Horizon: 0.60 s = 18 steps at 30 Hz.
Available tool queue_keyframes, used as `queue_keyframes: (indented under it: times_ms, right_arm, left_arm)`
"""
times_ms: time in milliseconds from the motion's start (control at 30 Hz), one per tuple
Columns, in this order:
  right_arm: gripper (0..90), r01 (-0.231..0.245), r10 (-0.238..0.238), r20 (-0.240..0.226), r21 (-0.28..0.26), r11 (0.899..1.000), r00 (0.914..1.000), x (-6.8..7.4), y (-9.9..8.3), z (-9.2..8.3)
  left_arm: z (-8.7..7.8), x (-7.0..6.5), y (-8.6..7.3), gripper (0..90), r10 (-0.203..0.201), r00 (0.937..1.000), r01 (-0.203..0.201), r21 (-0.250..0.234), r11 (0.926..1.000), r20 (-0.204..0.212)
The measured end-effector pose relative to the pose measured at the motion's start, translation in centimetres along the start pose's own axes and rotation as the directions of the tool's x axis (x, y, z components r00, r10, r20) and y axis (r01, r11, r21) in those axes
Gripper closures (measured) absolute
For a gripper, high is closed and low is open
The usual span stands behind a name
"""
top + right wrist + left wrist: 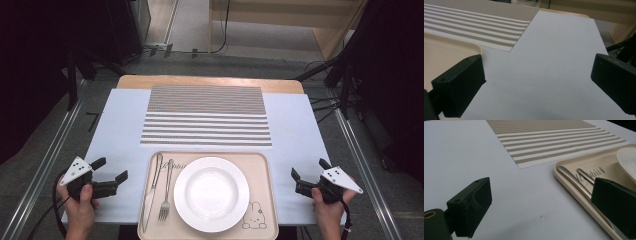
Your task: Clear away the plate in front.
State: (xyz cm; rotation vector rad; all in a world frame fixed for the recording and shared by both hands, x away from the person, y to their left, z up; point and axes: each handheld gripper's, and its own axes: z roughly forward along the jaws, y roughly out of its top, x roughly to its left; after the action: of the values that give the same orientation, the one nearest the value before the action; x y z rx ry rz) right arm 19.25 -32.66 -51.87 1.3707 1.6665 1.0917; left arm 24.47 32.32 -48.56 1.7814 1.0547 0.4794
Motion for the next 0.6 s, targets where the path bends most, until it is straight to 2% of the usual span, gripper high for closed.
queue_keyframes:
  times_ms: [133, 233, 333, 500, 600]
  right_arm:
    - [0.0, -0.002, 0.002, 0.011, -0.007, 1.0, 0.9999, 0.0, -0.1, 0.0]
    - [0.0, -0.015, 0.015, 0.024, -0.01, 1.0, 0.9996, -0.1, -0.1, 0.0]
    - [0.0, -0.021, 0.021, 0.02, -0.011, 1.0, 0.9996, -0.2, -0.1, 0.0]
    - [0.0, -0.024, 0.024, 0.014, -0.013, 1.0, 0.9996, -0.2, -0.2, -0.1]
    - [0.0, -0.03, 0.03, 0.012, -0.013, 0.999, 0.9995, -0.3, -0.2, -0.1]
  left_arm:
    - [-0.4, 0.5, -0.4, 3.5, -0.022, 0.9998, 0.022, 0.001, 0.9998, -0.002]
    - [-0.9, 0.4, -0.5, 3.5, -0.02, 0.9997, 0.019, -0.003, 0.9998, -0.014]
    - [-1.2, 0.5, -0.8, 3.5, -0.019, 0.9996, 0.019, -0.004, 0.9998, -0.019]
    - [-1.5, 0.7, -1.1, 3.5, -0.055, 0.9983, 0.054, -0.033, 0.998, -0.019]
    - [-1.6, 0.8, -1.4, 3.5, -0.052, 0.9985, 0.051, -0.026, 0.9983, -0.018]
